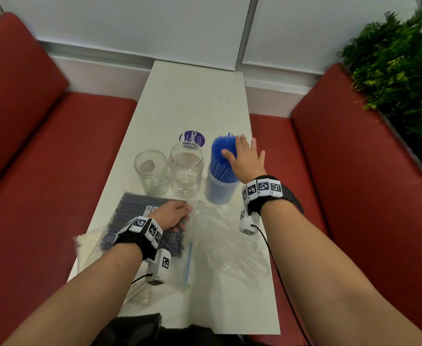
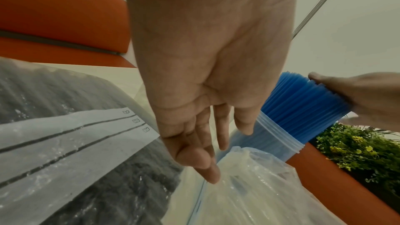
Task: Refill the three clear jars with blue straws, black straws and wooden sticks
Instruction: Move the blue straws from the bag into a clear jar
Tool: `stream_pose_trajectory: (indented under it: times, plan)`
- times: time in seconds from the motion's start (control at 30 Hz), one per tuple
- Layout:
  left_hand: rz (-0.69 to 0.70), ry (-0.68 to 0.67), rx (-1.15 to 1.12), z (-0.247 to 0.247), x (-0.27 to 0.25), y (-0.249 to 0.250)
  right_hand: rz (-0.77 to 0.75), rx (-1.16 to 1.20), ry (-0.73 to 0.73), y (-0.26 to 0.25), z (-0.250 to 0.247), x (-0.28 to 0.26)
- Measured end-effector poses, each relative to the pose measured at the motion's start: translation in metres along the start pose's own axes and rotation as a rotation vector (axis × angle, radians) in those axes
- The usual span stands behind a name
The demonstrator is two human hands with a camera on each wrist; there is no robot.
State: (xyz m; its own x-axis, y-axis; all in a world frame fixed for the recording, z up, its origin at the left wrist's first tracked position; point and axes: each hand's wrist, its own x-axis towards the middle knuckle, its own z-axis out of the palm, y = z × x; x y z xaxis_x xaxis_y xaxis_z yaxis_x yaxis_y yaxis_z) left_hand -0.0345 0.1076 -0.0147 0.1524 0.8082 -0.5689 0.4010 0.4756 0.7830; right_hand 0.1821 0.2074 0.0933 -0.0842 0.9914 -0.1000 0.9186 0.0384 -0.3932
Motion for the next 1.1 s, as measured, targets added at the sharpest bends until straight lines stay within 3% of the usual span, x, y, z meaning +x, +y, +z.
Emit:
stream_pose_trajectory:
  times: [0.03,0.1,0.17,0.23,0.3,0.4,0.47,0.53,0.57,0.63,0.73,0.87,0.97,1.1]
  plan:
    - [0.001,0.000,-0.001,0.000,0.000,0.000,-0.020,0.049,0.074,0.002,0.002,-0.001]
    - [-0.012,0.013,-0.007,0.000,0.002,-0.001,-0.039,0.187,0.374,0.008,0.004,-0.006]
    - [-0.030,0.028,-0.011,0.000,0.005,-0.003,0.034,0.298,0.678,0.018,0.008,-0.017]
    - [-0.032,0.024,0.011,0.003,0.007,-0.004,0.149,0.352,0.837,0.031,0.020,-0.034]
    - [-0.052,-0.006,0.097,0.005,0.006,-0.002,0.156,0.447,0.748,0.040,0.042,-0.055]
    - [-0.091,-0.080,0.253,0.015,0.004,0.003,-0.039,0.487,0.376,0.041,0.081,-0.088]
    - [-0.089,-0.061,0.307,0.025,0.003,0.006,-0.197,0.264,0.091,0.037,0.107,-0.101]
    - [-0.056,-0.039,0.360,0.036,0.002,0.006,-0.204,0.013,-0.168,0.030,0.127,-0.107]
    - [-0.040,-0.045,0.376,0.040,0.002,0.006,-0.174,-0.071,-0.212,0.027,0.132,-0.108]
    - [-0.014,-0.047,0.352,0.046,0.001,0.006,-0.110,-0.109,-0.206,0.025,0.136,-0.103]
    - [-0.003,-0.050,0.266,0.047,-0.002,0.005,-0.004,0.181,-0.163,0.026,0.119,-0.093]
    - [0.036,-0.113,0.231,0.034,-0.006,0.009,0.164,0.629,0.145,0.027,0.081,-0.084]
    - [0.144,-0.016,0.045,0.009,-0.006,0.017,0.189,0.799,0.262,0.031,0.055,-0.084]
    - [0.287,0.110,-0.179,-0.041,-0.012,0.035,0.184,0.916,0.308,0.044,0.027,-0.092]
